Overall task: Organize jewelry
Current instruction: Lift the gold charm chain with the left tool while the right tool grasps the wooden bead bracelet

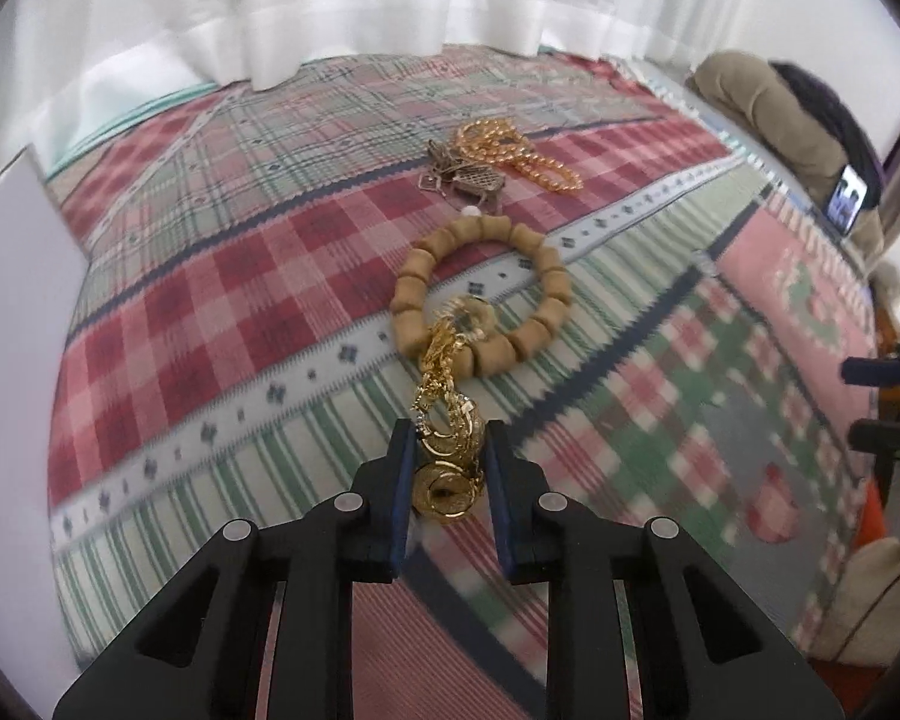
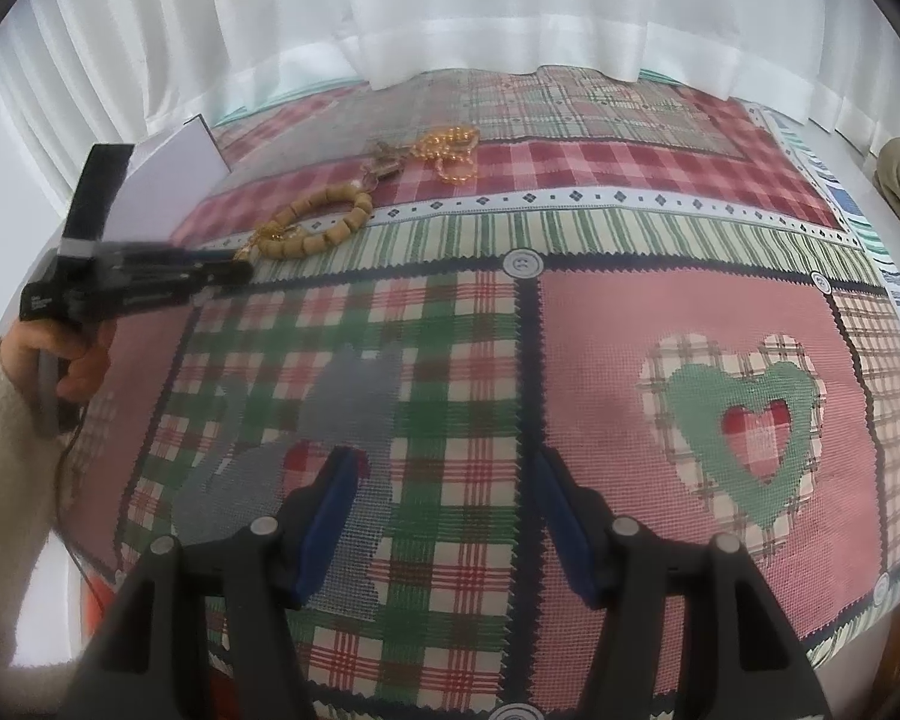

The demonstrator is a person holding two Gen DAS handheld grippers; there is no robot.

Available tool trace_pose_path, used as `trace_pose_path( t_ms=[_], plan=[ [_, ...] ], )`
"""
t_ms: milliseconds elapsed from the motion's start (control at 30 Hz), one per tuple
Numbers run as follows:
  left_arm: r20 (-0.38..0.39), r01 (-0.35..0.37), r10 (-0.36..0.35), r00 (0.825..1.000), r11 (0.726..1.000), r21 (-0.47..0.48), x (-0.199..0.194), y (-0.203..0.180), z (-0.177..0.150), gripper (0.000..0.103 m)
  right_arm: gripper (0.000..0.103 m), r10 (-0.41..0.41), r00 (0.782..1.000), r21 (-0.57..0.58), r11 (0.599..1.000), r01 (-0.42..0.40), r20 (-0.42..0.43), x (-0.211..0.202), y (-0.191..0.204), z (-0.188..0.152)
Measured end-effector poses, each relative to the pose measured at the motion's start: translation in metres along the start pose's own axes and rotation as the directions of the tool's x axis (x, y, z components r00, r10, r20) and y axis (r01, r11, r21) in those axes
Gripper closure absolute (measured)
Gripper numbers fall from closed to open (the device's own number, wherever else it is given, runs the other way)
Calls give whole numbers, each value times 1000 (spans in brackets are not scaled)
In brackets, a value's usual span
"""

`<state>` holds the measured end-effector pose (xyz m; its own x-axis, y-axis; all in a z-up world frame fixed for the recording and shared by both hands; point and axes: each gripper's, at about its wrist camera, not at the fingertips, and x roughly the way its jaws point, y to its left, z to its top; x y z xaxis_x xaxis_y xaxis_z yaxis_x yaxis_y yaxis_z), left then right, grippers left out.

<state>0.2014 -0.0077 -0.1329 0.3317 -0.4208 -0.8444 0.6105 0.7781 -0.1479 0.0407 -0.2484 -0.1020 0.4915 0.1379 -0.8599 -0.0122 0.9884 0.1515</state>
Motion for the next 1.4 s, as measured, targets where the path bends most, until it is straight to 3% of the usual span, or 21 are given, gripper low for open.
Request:
trace_pose_path(
  t_ms=[333, 500, 800, 1000, 1133, 1200, 1300, 1400],
  plan=[
    [-3, -18, 18, 1000, 988, -155, -59, -4, -72, 81, 41, 1, 1000, -14, 1000, -1, -3, -1, 6, 0],
    [-18, -33, 31, 999, 986, -162, -66, -3, -96, 81, 41, 8, 1000, -39, 999, -8, -10, 0, 17, -2],
    [-36, -75, 71, 997, 989, -126, -50, -8, -97, 74, 41, 13, 1000, -72, 997, -14, -12, -3, 30, -6],
    [-34, -105, 102, 994, 989, -105, -46, -15, -90, 52, 41, 13, 1000, -59, 998, -14, -19, -1, 27, -5],
    [-32, -112, 110, 993, 989, -96, -42, -19, -84, 50, 41, 16, 1000, -66, 998, -17, -21, 0, 28, -5],
    [-36, -95, 91, 995, 988, -118, -39, -17, -79, 57, 41, 17, 1000, -66, 998, -18, -23, 0, 29, -5],
    [-43, -87, 81, 996, 984, -157, -35, -14, -73, 87, 41, 17, 1000, -66, 998, -19, -24, 1, 29, -5],
    [-38, -55, 47, 998, 969, -240, -34, -3, -70, 96, 41, 27, 999, -71, 997, -29, -27, 1, 29, -1]
  ],
)
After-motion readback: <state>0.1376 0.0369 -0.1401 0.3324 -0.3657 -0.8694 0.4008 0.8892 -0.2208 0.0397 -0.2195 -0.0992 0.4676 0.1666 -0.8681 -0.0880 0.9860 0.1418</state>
